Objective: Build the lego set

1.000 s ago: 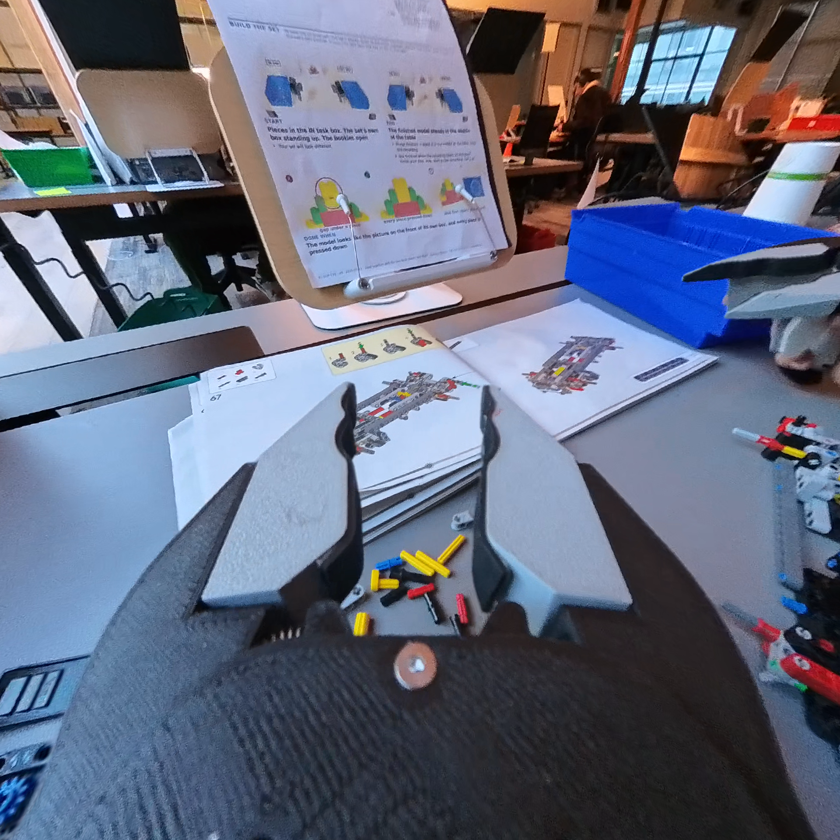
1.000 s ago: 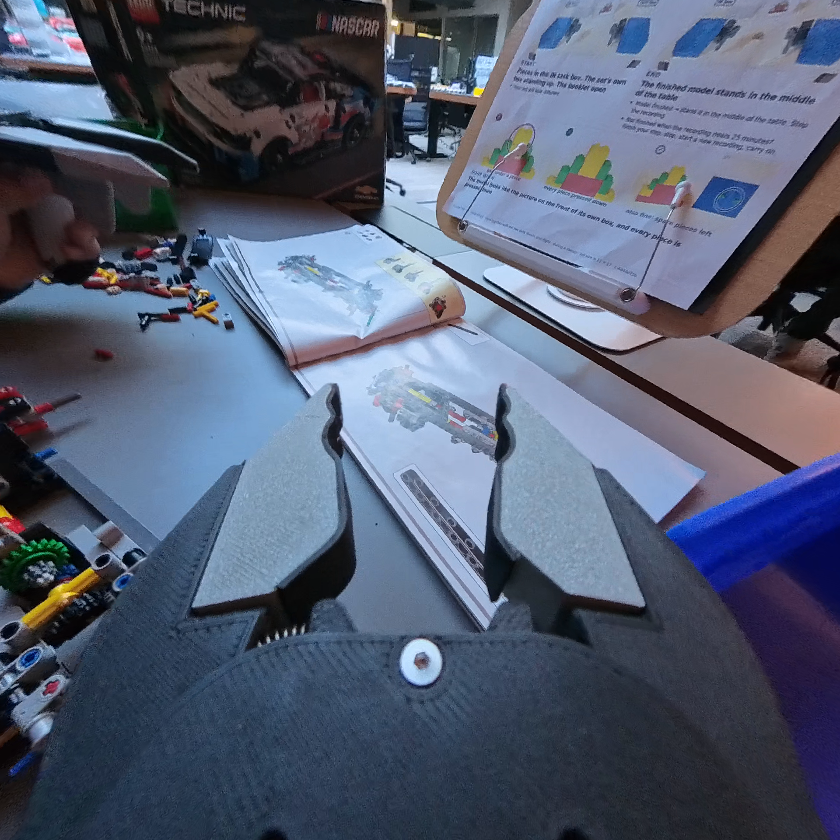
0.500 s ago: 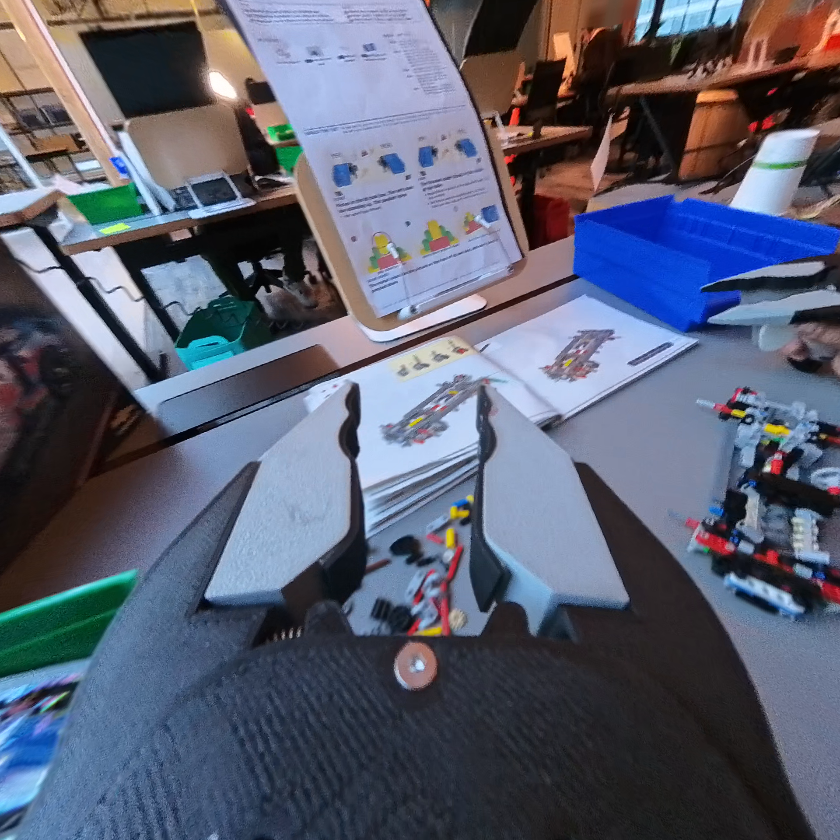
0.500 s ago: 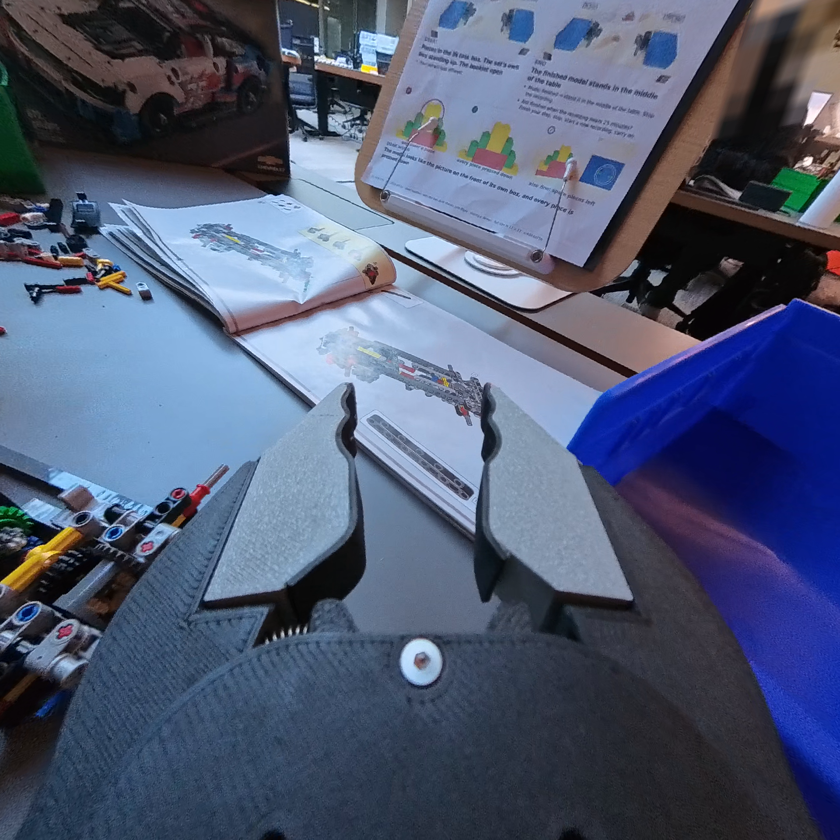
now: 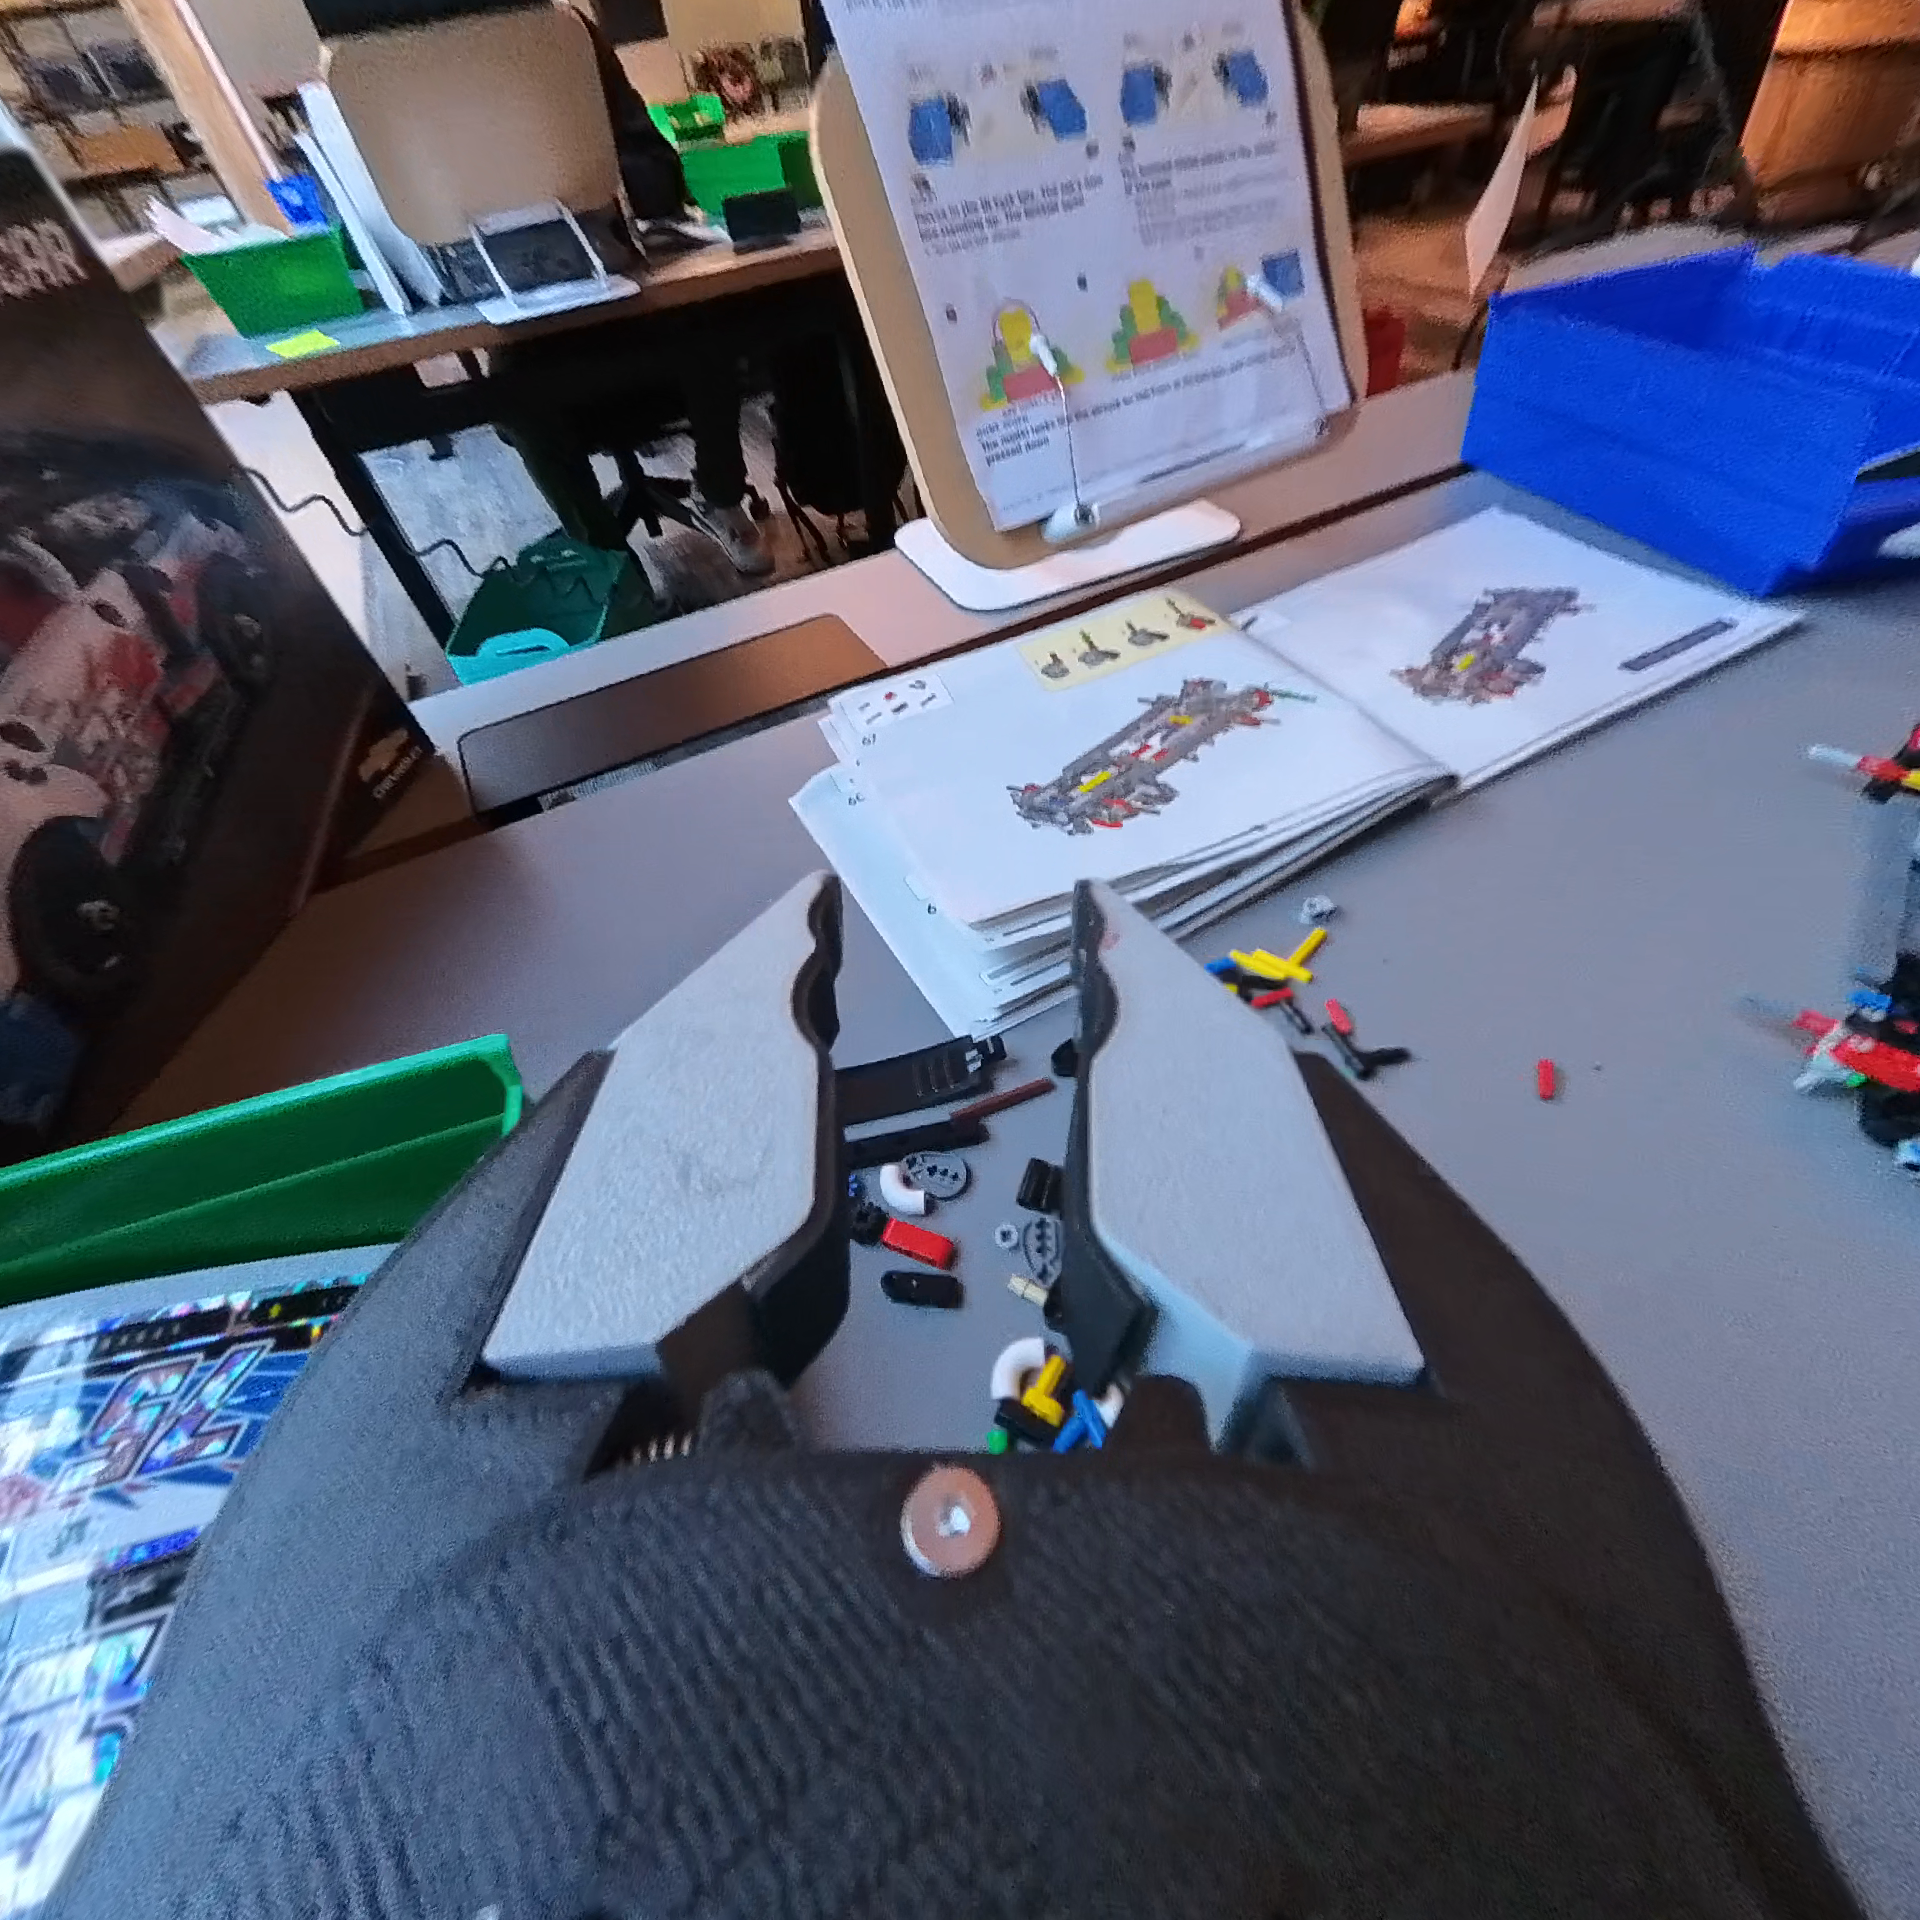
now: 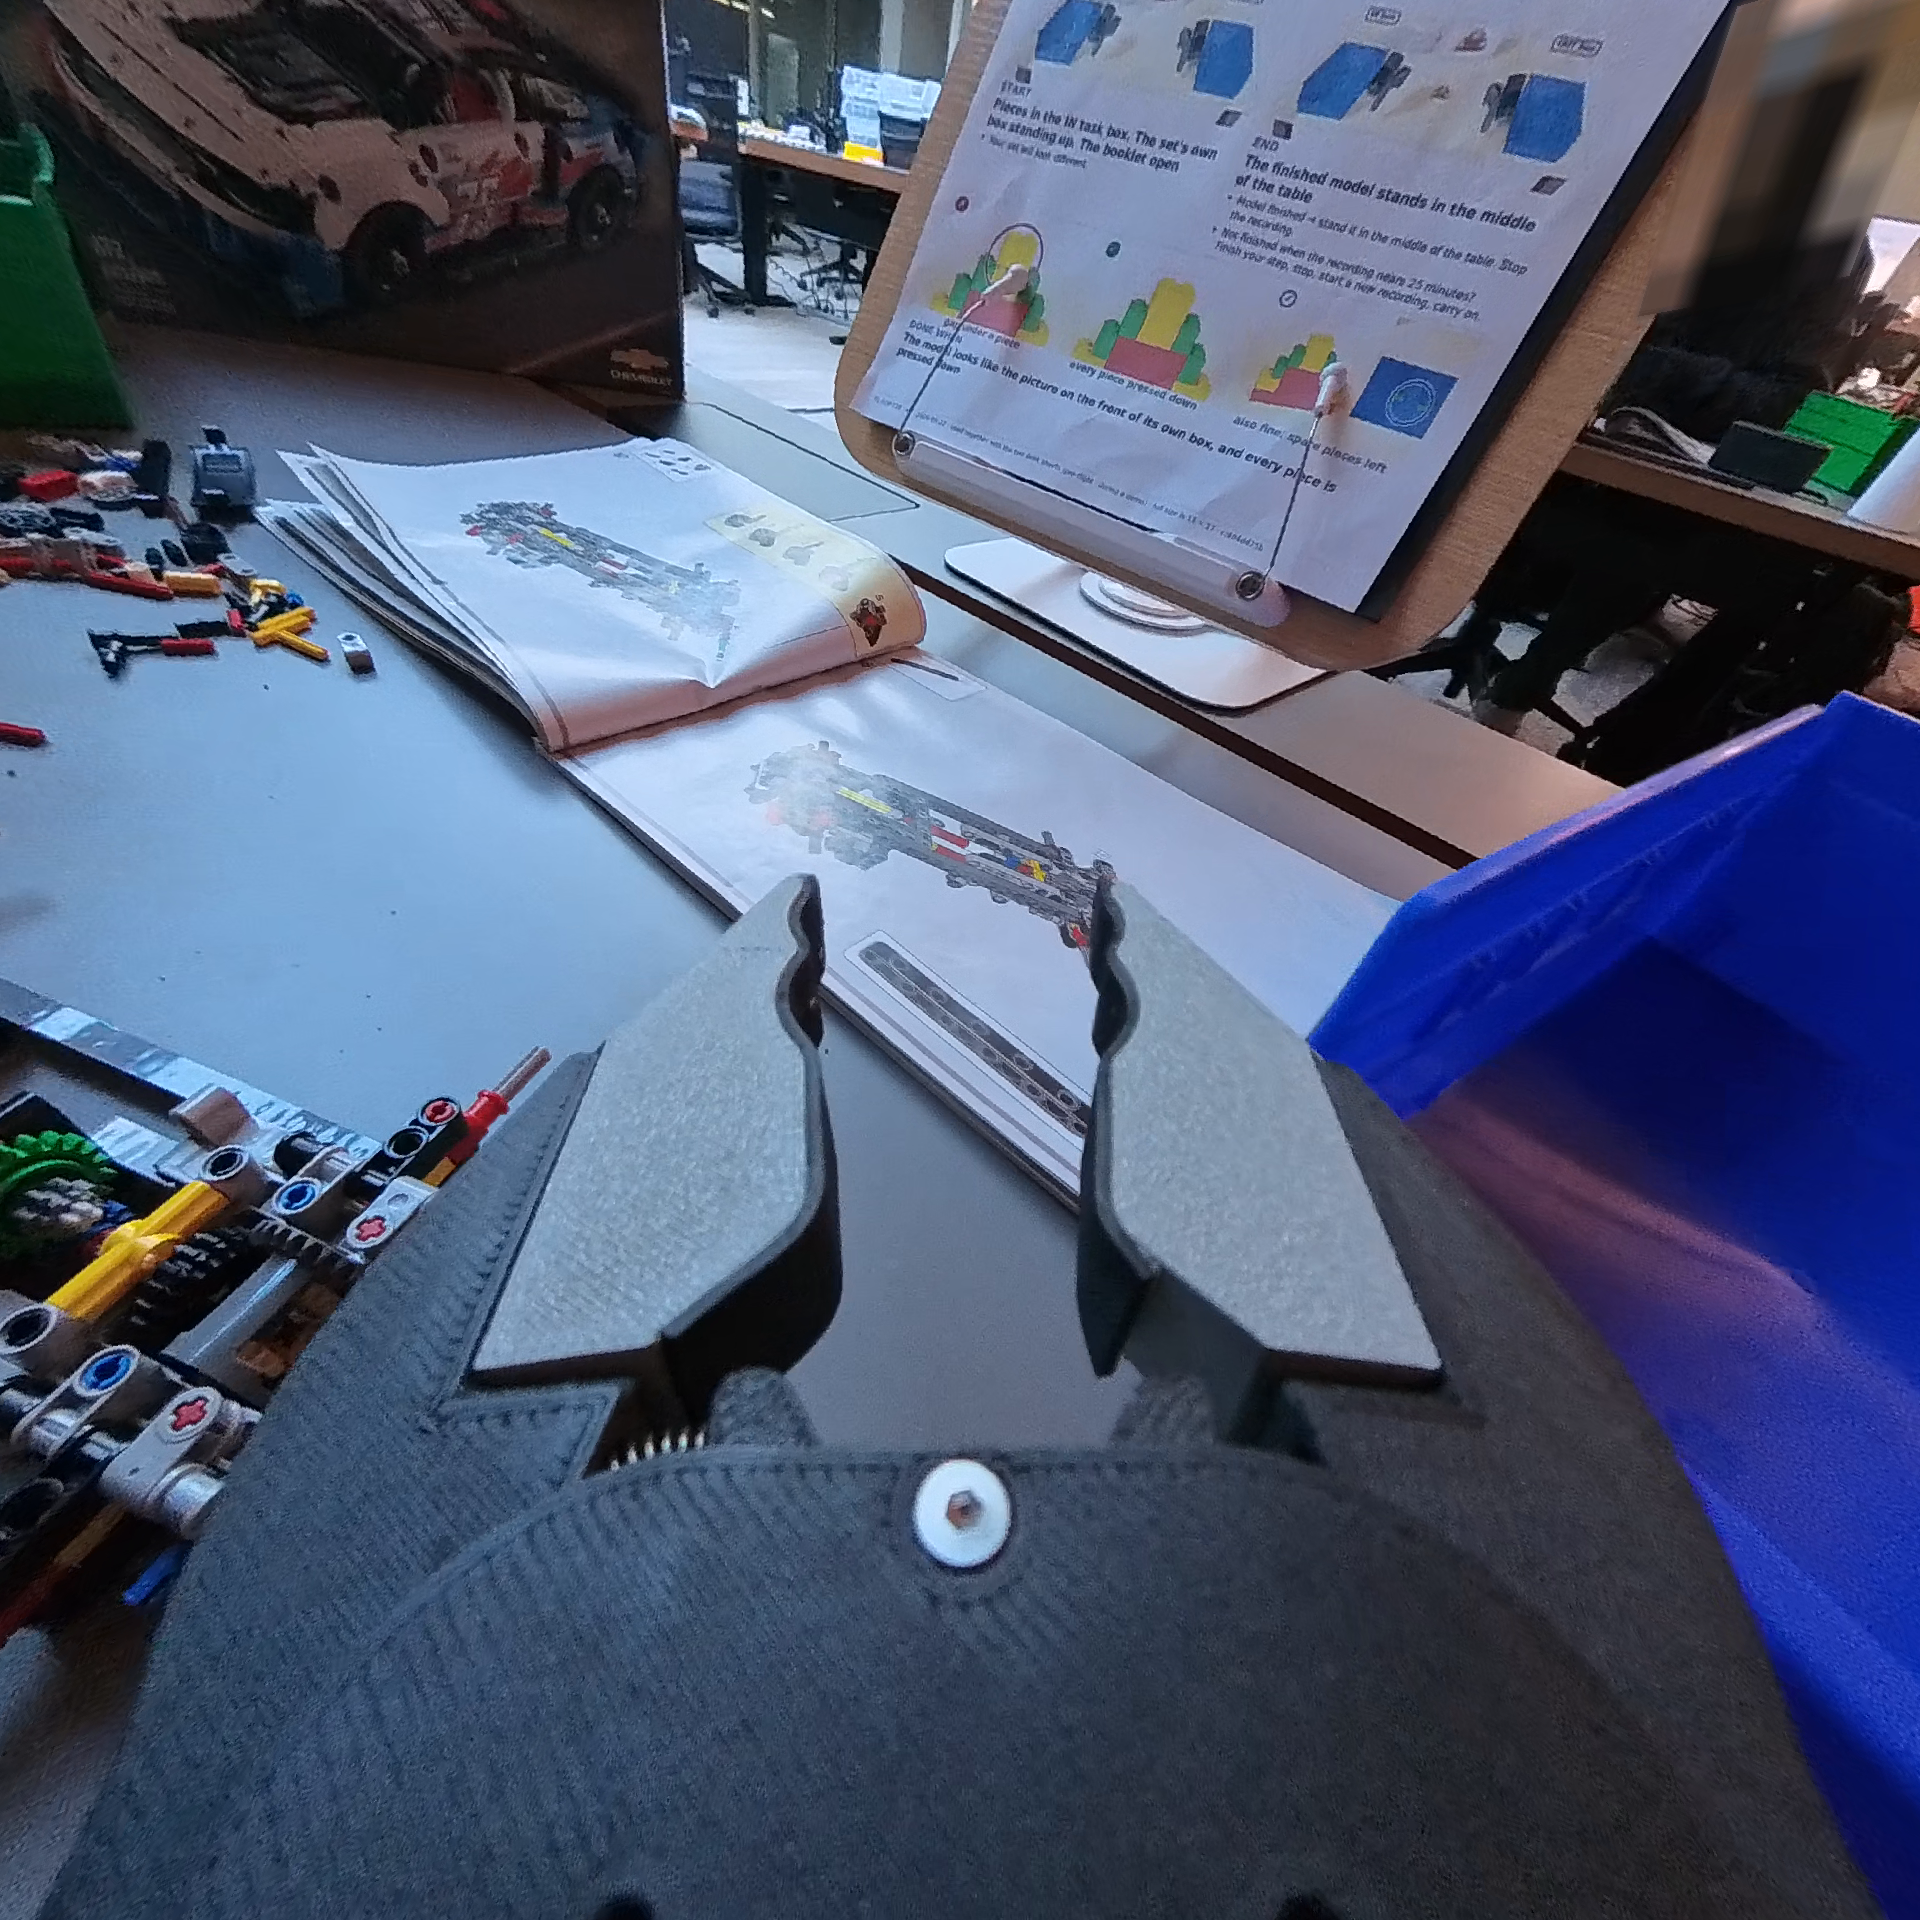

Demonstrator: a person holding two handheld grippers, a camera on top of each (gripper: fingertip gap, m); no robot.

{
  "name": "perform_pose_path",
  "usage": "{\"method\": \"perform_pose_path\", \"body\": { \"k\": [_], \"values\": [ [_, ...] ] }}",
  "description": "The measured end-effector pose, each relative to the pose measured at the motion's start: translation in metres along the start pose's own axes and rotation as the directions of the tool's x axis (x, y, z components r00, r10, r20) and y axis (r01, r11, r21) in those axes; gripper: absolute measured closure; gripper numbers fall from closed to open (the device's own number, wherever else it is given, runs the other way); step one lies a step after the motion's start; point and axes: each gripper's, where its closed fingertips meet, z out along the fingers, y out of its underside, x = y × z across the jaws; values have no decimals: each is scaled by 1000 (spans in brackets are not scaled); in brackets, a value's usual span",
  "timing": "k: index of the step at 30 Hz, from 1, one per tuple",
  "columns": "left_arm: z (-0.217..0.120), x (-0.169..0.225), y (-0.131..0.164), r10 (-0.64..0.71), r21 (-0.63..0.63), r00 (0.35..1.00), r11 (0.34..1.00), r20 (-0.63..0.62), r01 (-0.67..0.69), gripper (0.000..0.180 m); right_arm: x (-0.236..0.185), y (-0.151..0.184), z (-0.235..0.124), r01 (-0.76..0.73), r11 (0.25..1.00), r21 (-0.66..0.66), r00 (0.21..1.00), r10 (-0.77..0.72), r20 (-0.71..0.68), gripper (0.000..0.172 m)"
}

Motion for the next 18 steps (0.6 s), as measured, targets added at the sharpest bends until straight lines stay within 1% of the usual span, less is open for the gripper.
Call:
{"method": "perform_pose_path", "body": {
  "k": [2,5,9,14,18],
  "values": [
    [6,-1,8,23,-51,1000,998,-6,-23,138,1,-1,-1,-17,1000,13,1000,17,9,124],
    [4,-4,14,47,-95,999,994,-17,-48,137,4,-4,-4,-53,998,37,998,53,16,125],
    [1,-7,28,36,-145,999,989,-21,-39,136,9,-7,-7,-107,992,68,994,105,23,127],
    [-7,-14,46,42,-220,999,975,33,-34,137,13,-10,-10,-145,985,95,989,143,32,128],
    [-21,-13,47,14,-226,997,974,73,3,137,11,-14,-11,-184,976,118,982,177,66,128]
  ]
}}
